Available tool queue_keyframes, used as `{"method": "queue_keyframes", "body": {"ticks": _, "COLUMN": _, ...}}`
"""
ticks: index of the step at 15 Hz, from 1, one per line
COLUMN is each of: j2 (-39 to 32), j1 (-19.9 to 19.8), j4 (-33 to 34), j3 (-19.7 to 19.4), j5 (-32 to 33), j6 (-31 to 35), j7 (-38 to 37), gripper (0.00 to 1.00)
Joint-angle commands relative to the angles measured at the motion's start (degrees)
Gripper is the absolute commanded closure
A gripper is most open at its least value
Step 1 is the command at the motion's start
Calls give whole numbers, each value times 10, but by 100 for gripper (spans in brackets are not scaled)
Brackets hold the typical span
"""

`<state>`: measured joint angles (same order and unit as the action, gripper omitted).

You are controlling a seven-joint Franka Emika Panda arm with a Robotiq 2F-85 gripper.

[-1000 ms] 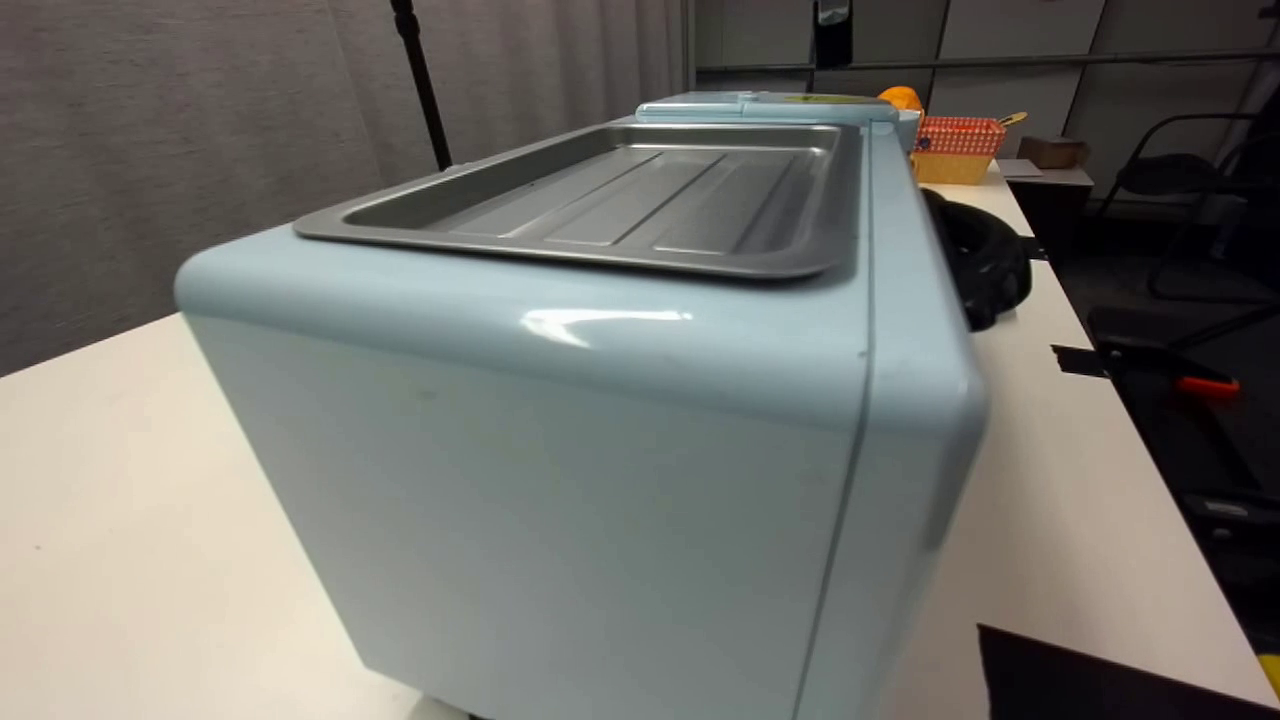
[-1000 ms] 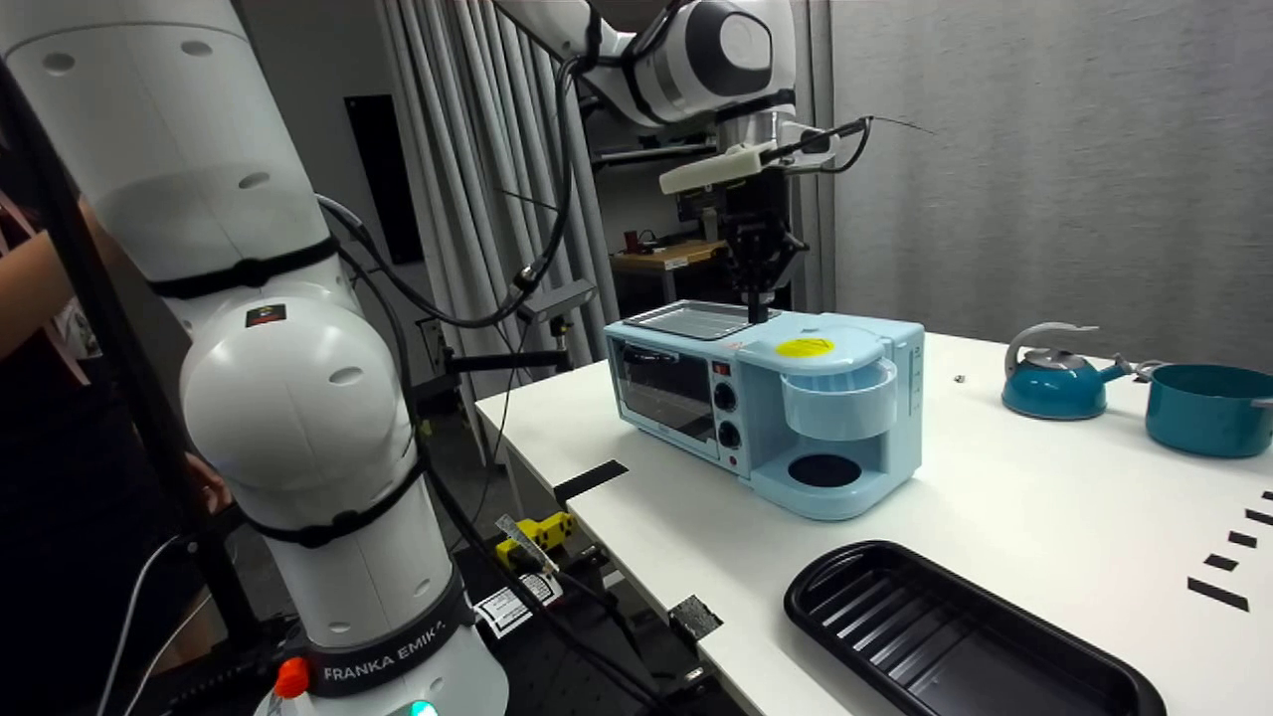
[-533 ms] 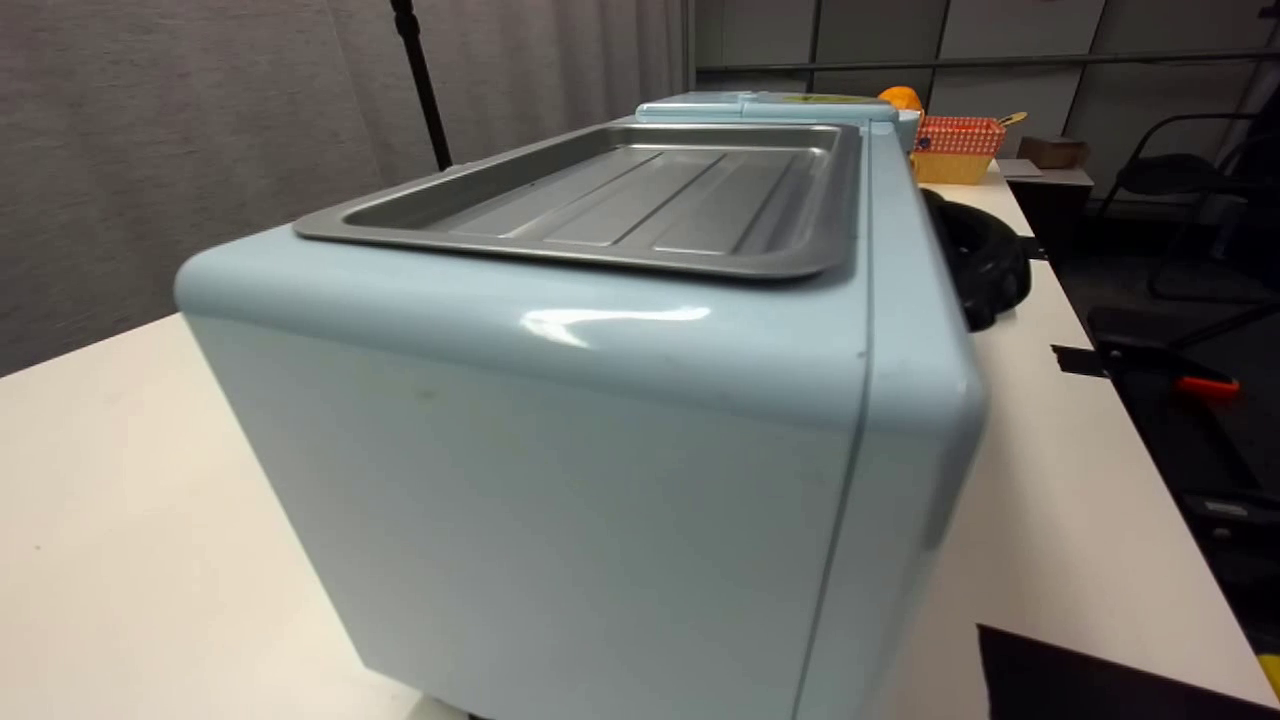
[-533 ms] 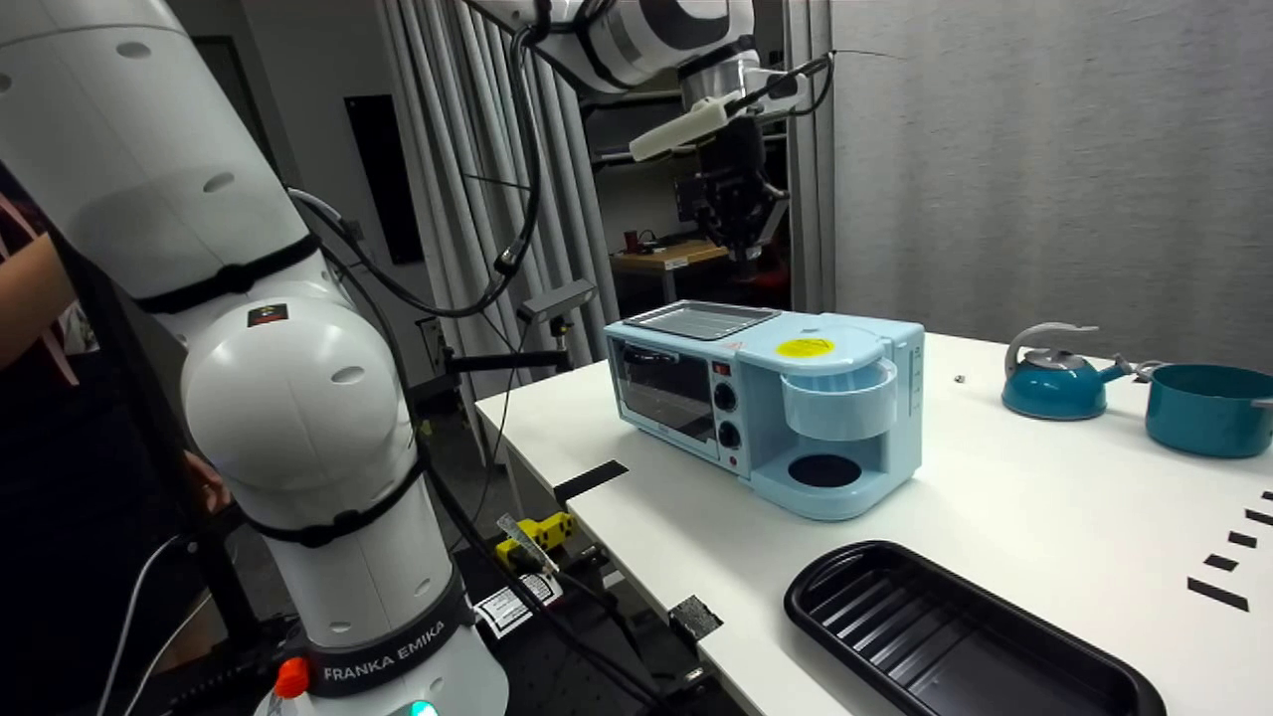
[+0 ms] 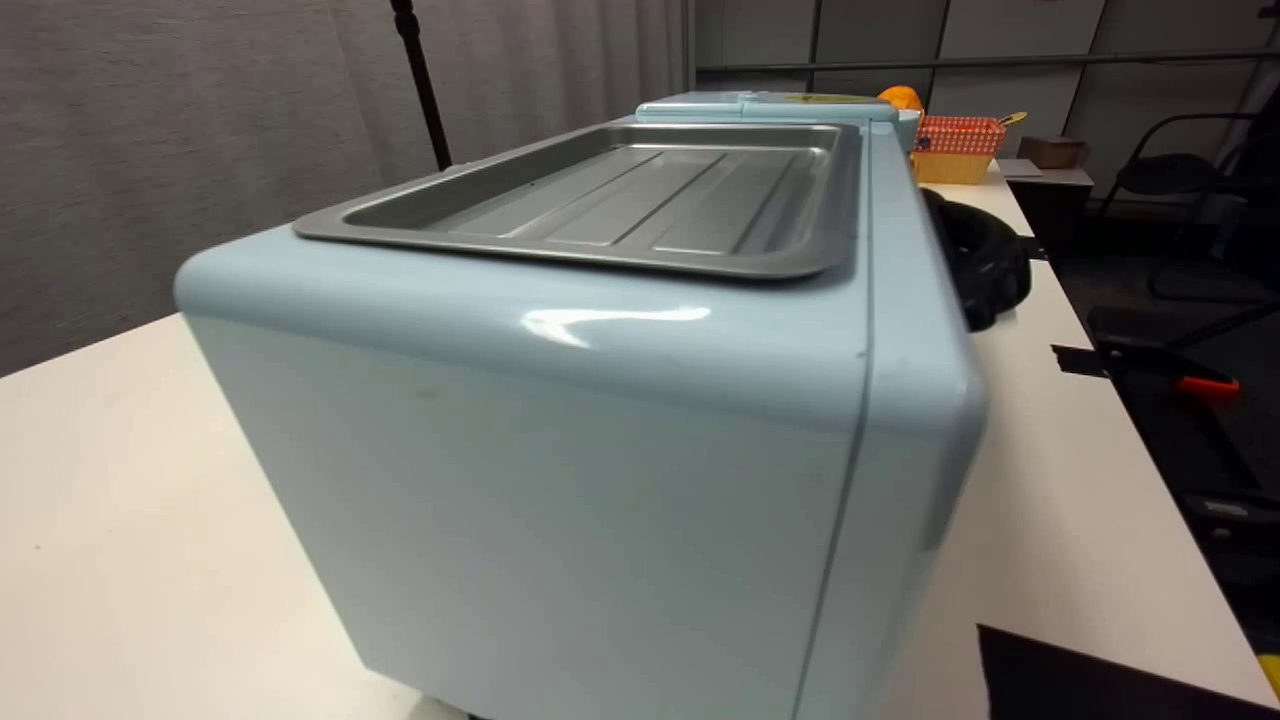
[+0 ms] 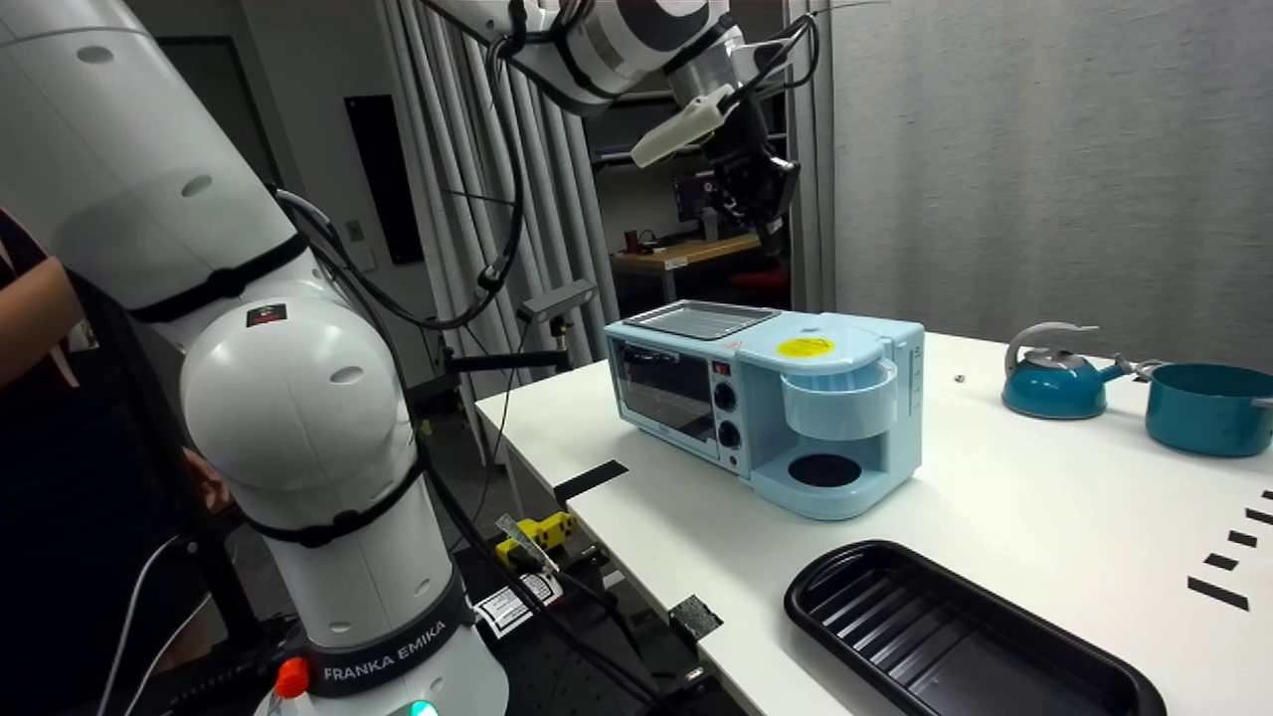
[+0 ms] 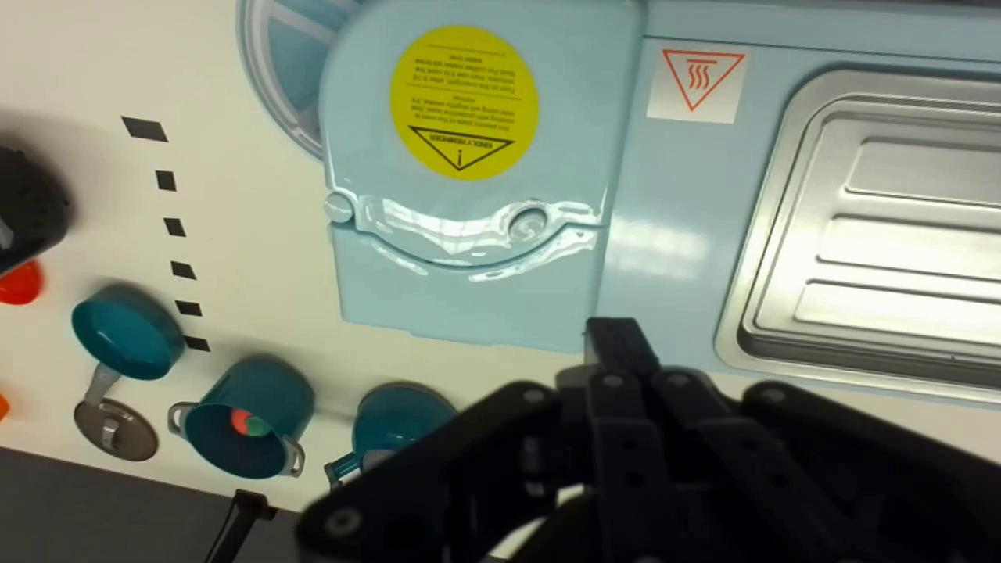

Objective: Press the button on the top of the oven

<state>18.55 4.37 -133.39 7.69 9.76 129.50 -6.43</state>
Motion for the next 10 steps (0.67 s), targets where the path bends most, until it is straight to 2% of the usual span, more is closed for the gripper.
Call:
{"method": "queue_keyframes", "body": {"ticks": 1, "j2": 25, "j1": -10, "j4": -34, "j3": 8, "j5": 24, "j6": 49, "j7": -39, "gripper": 100}}
{"method": "queue_keyframes", "body": {"ticks": 6, "j2": 32, "j1": -12, "j4": -51, "j3": 6, "j5": 22, "j6": 83, "j7": -52, "gripper": 100}}
{"method": "queue_keyframes", "body": {"ticks": 7, "j2": 34, "j1": -13, "j4": -53, "j3": 7, "j5": 23, "j6": 85, "j7": -55, "gripper": 74}}
{"method": "queue_keyframes", "body": {"ticks": 8, "j2": 37, "j1": -13, "j4": -57, "j3": 7, "j5": 22, "j6": 89, "j7": -56, "gripper": 73}}
{"method": "queue_keyframes", "body": {"ticks": 10, "j2": 41, "j1": -15, "j4": -62, "j3": 5, "j5": 20, "j6": 91, "j7": -55, "gripper": 59}}
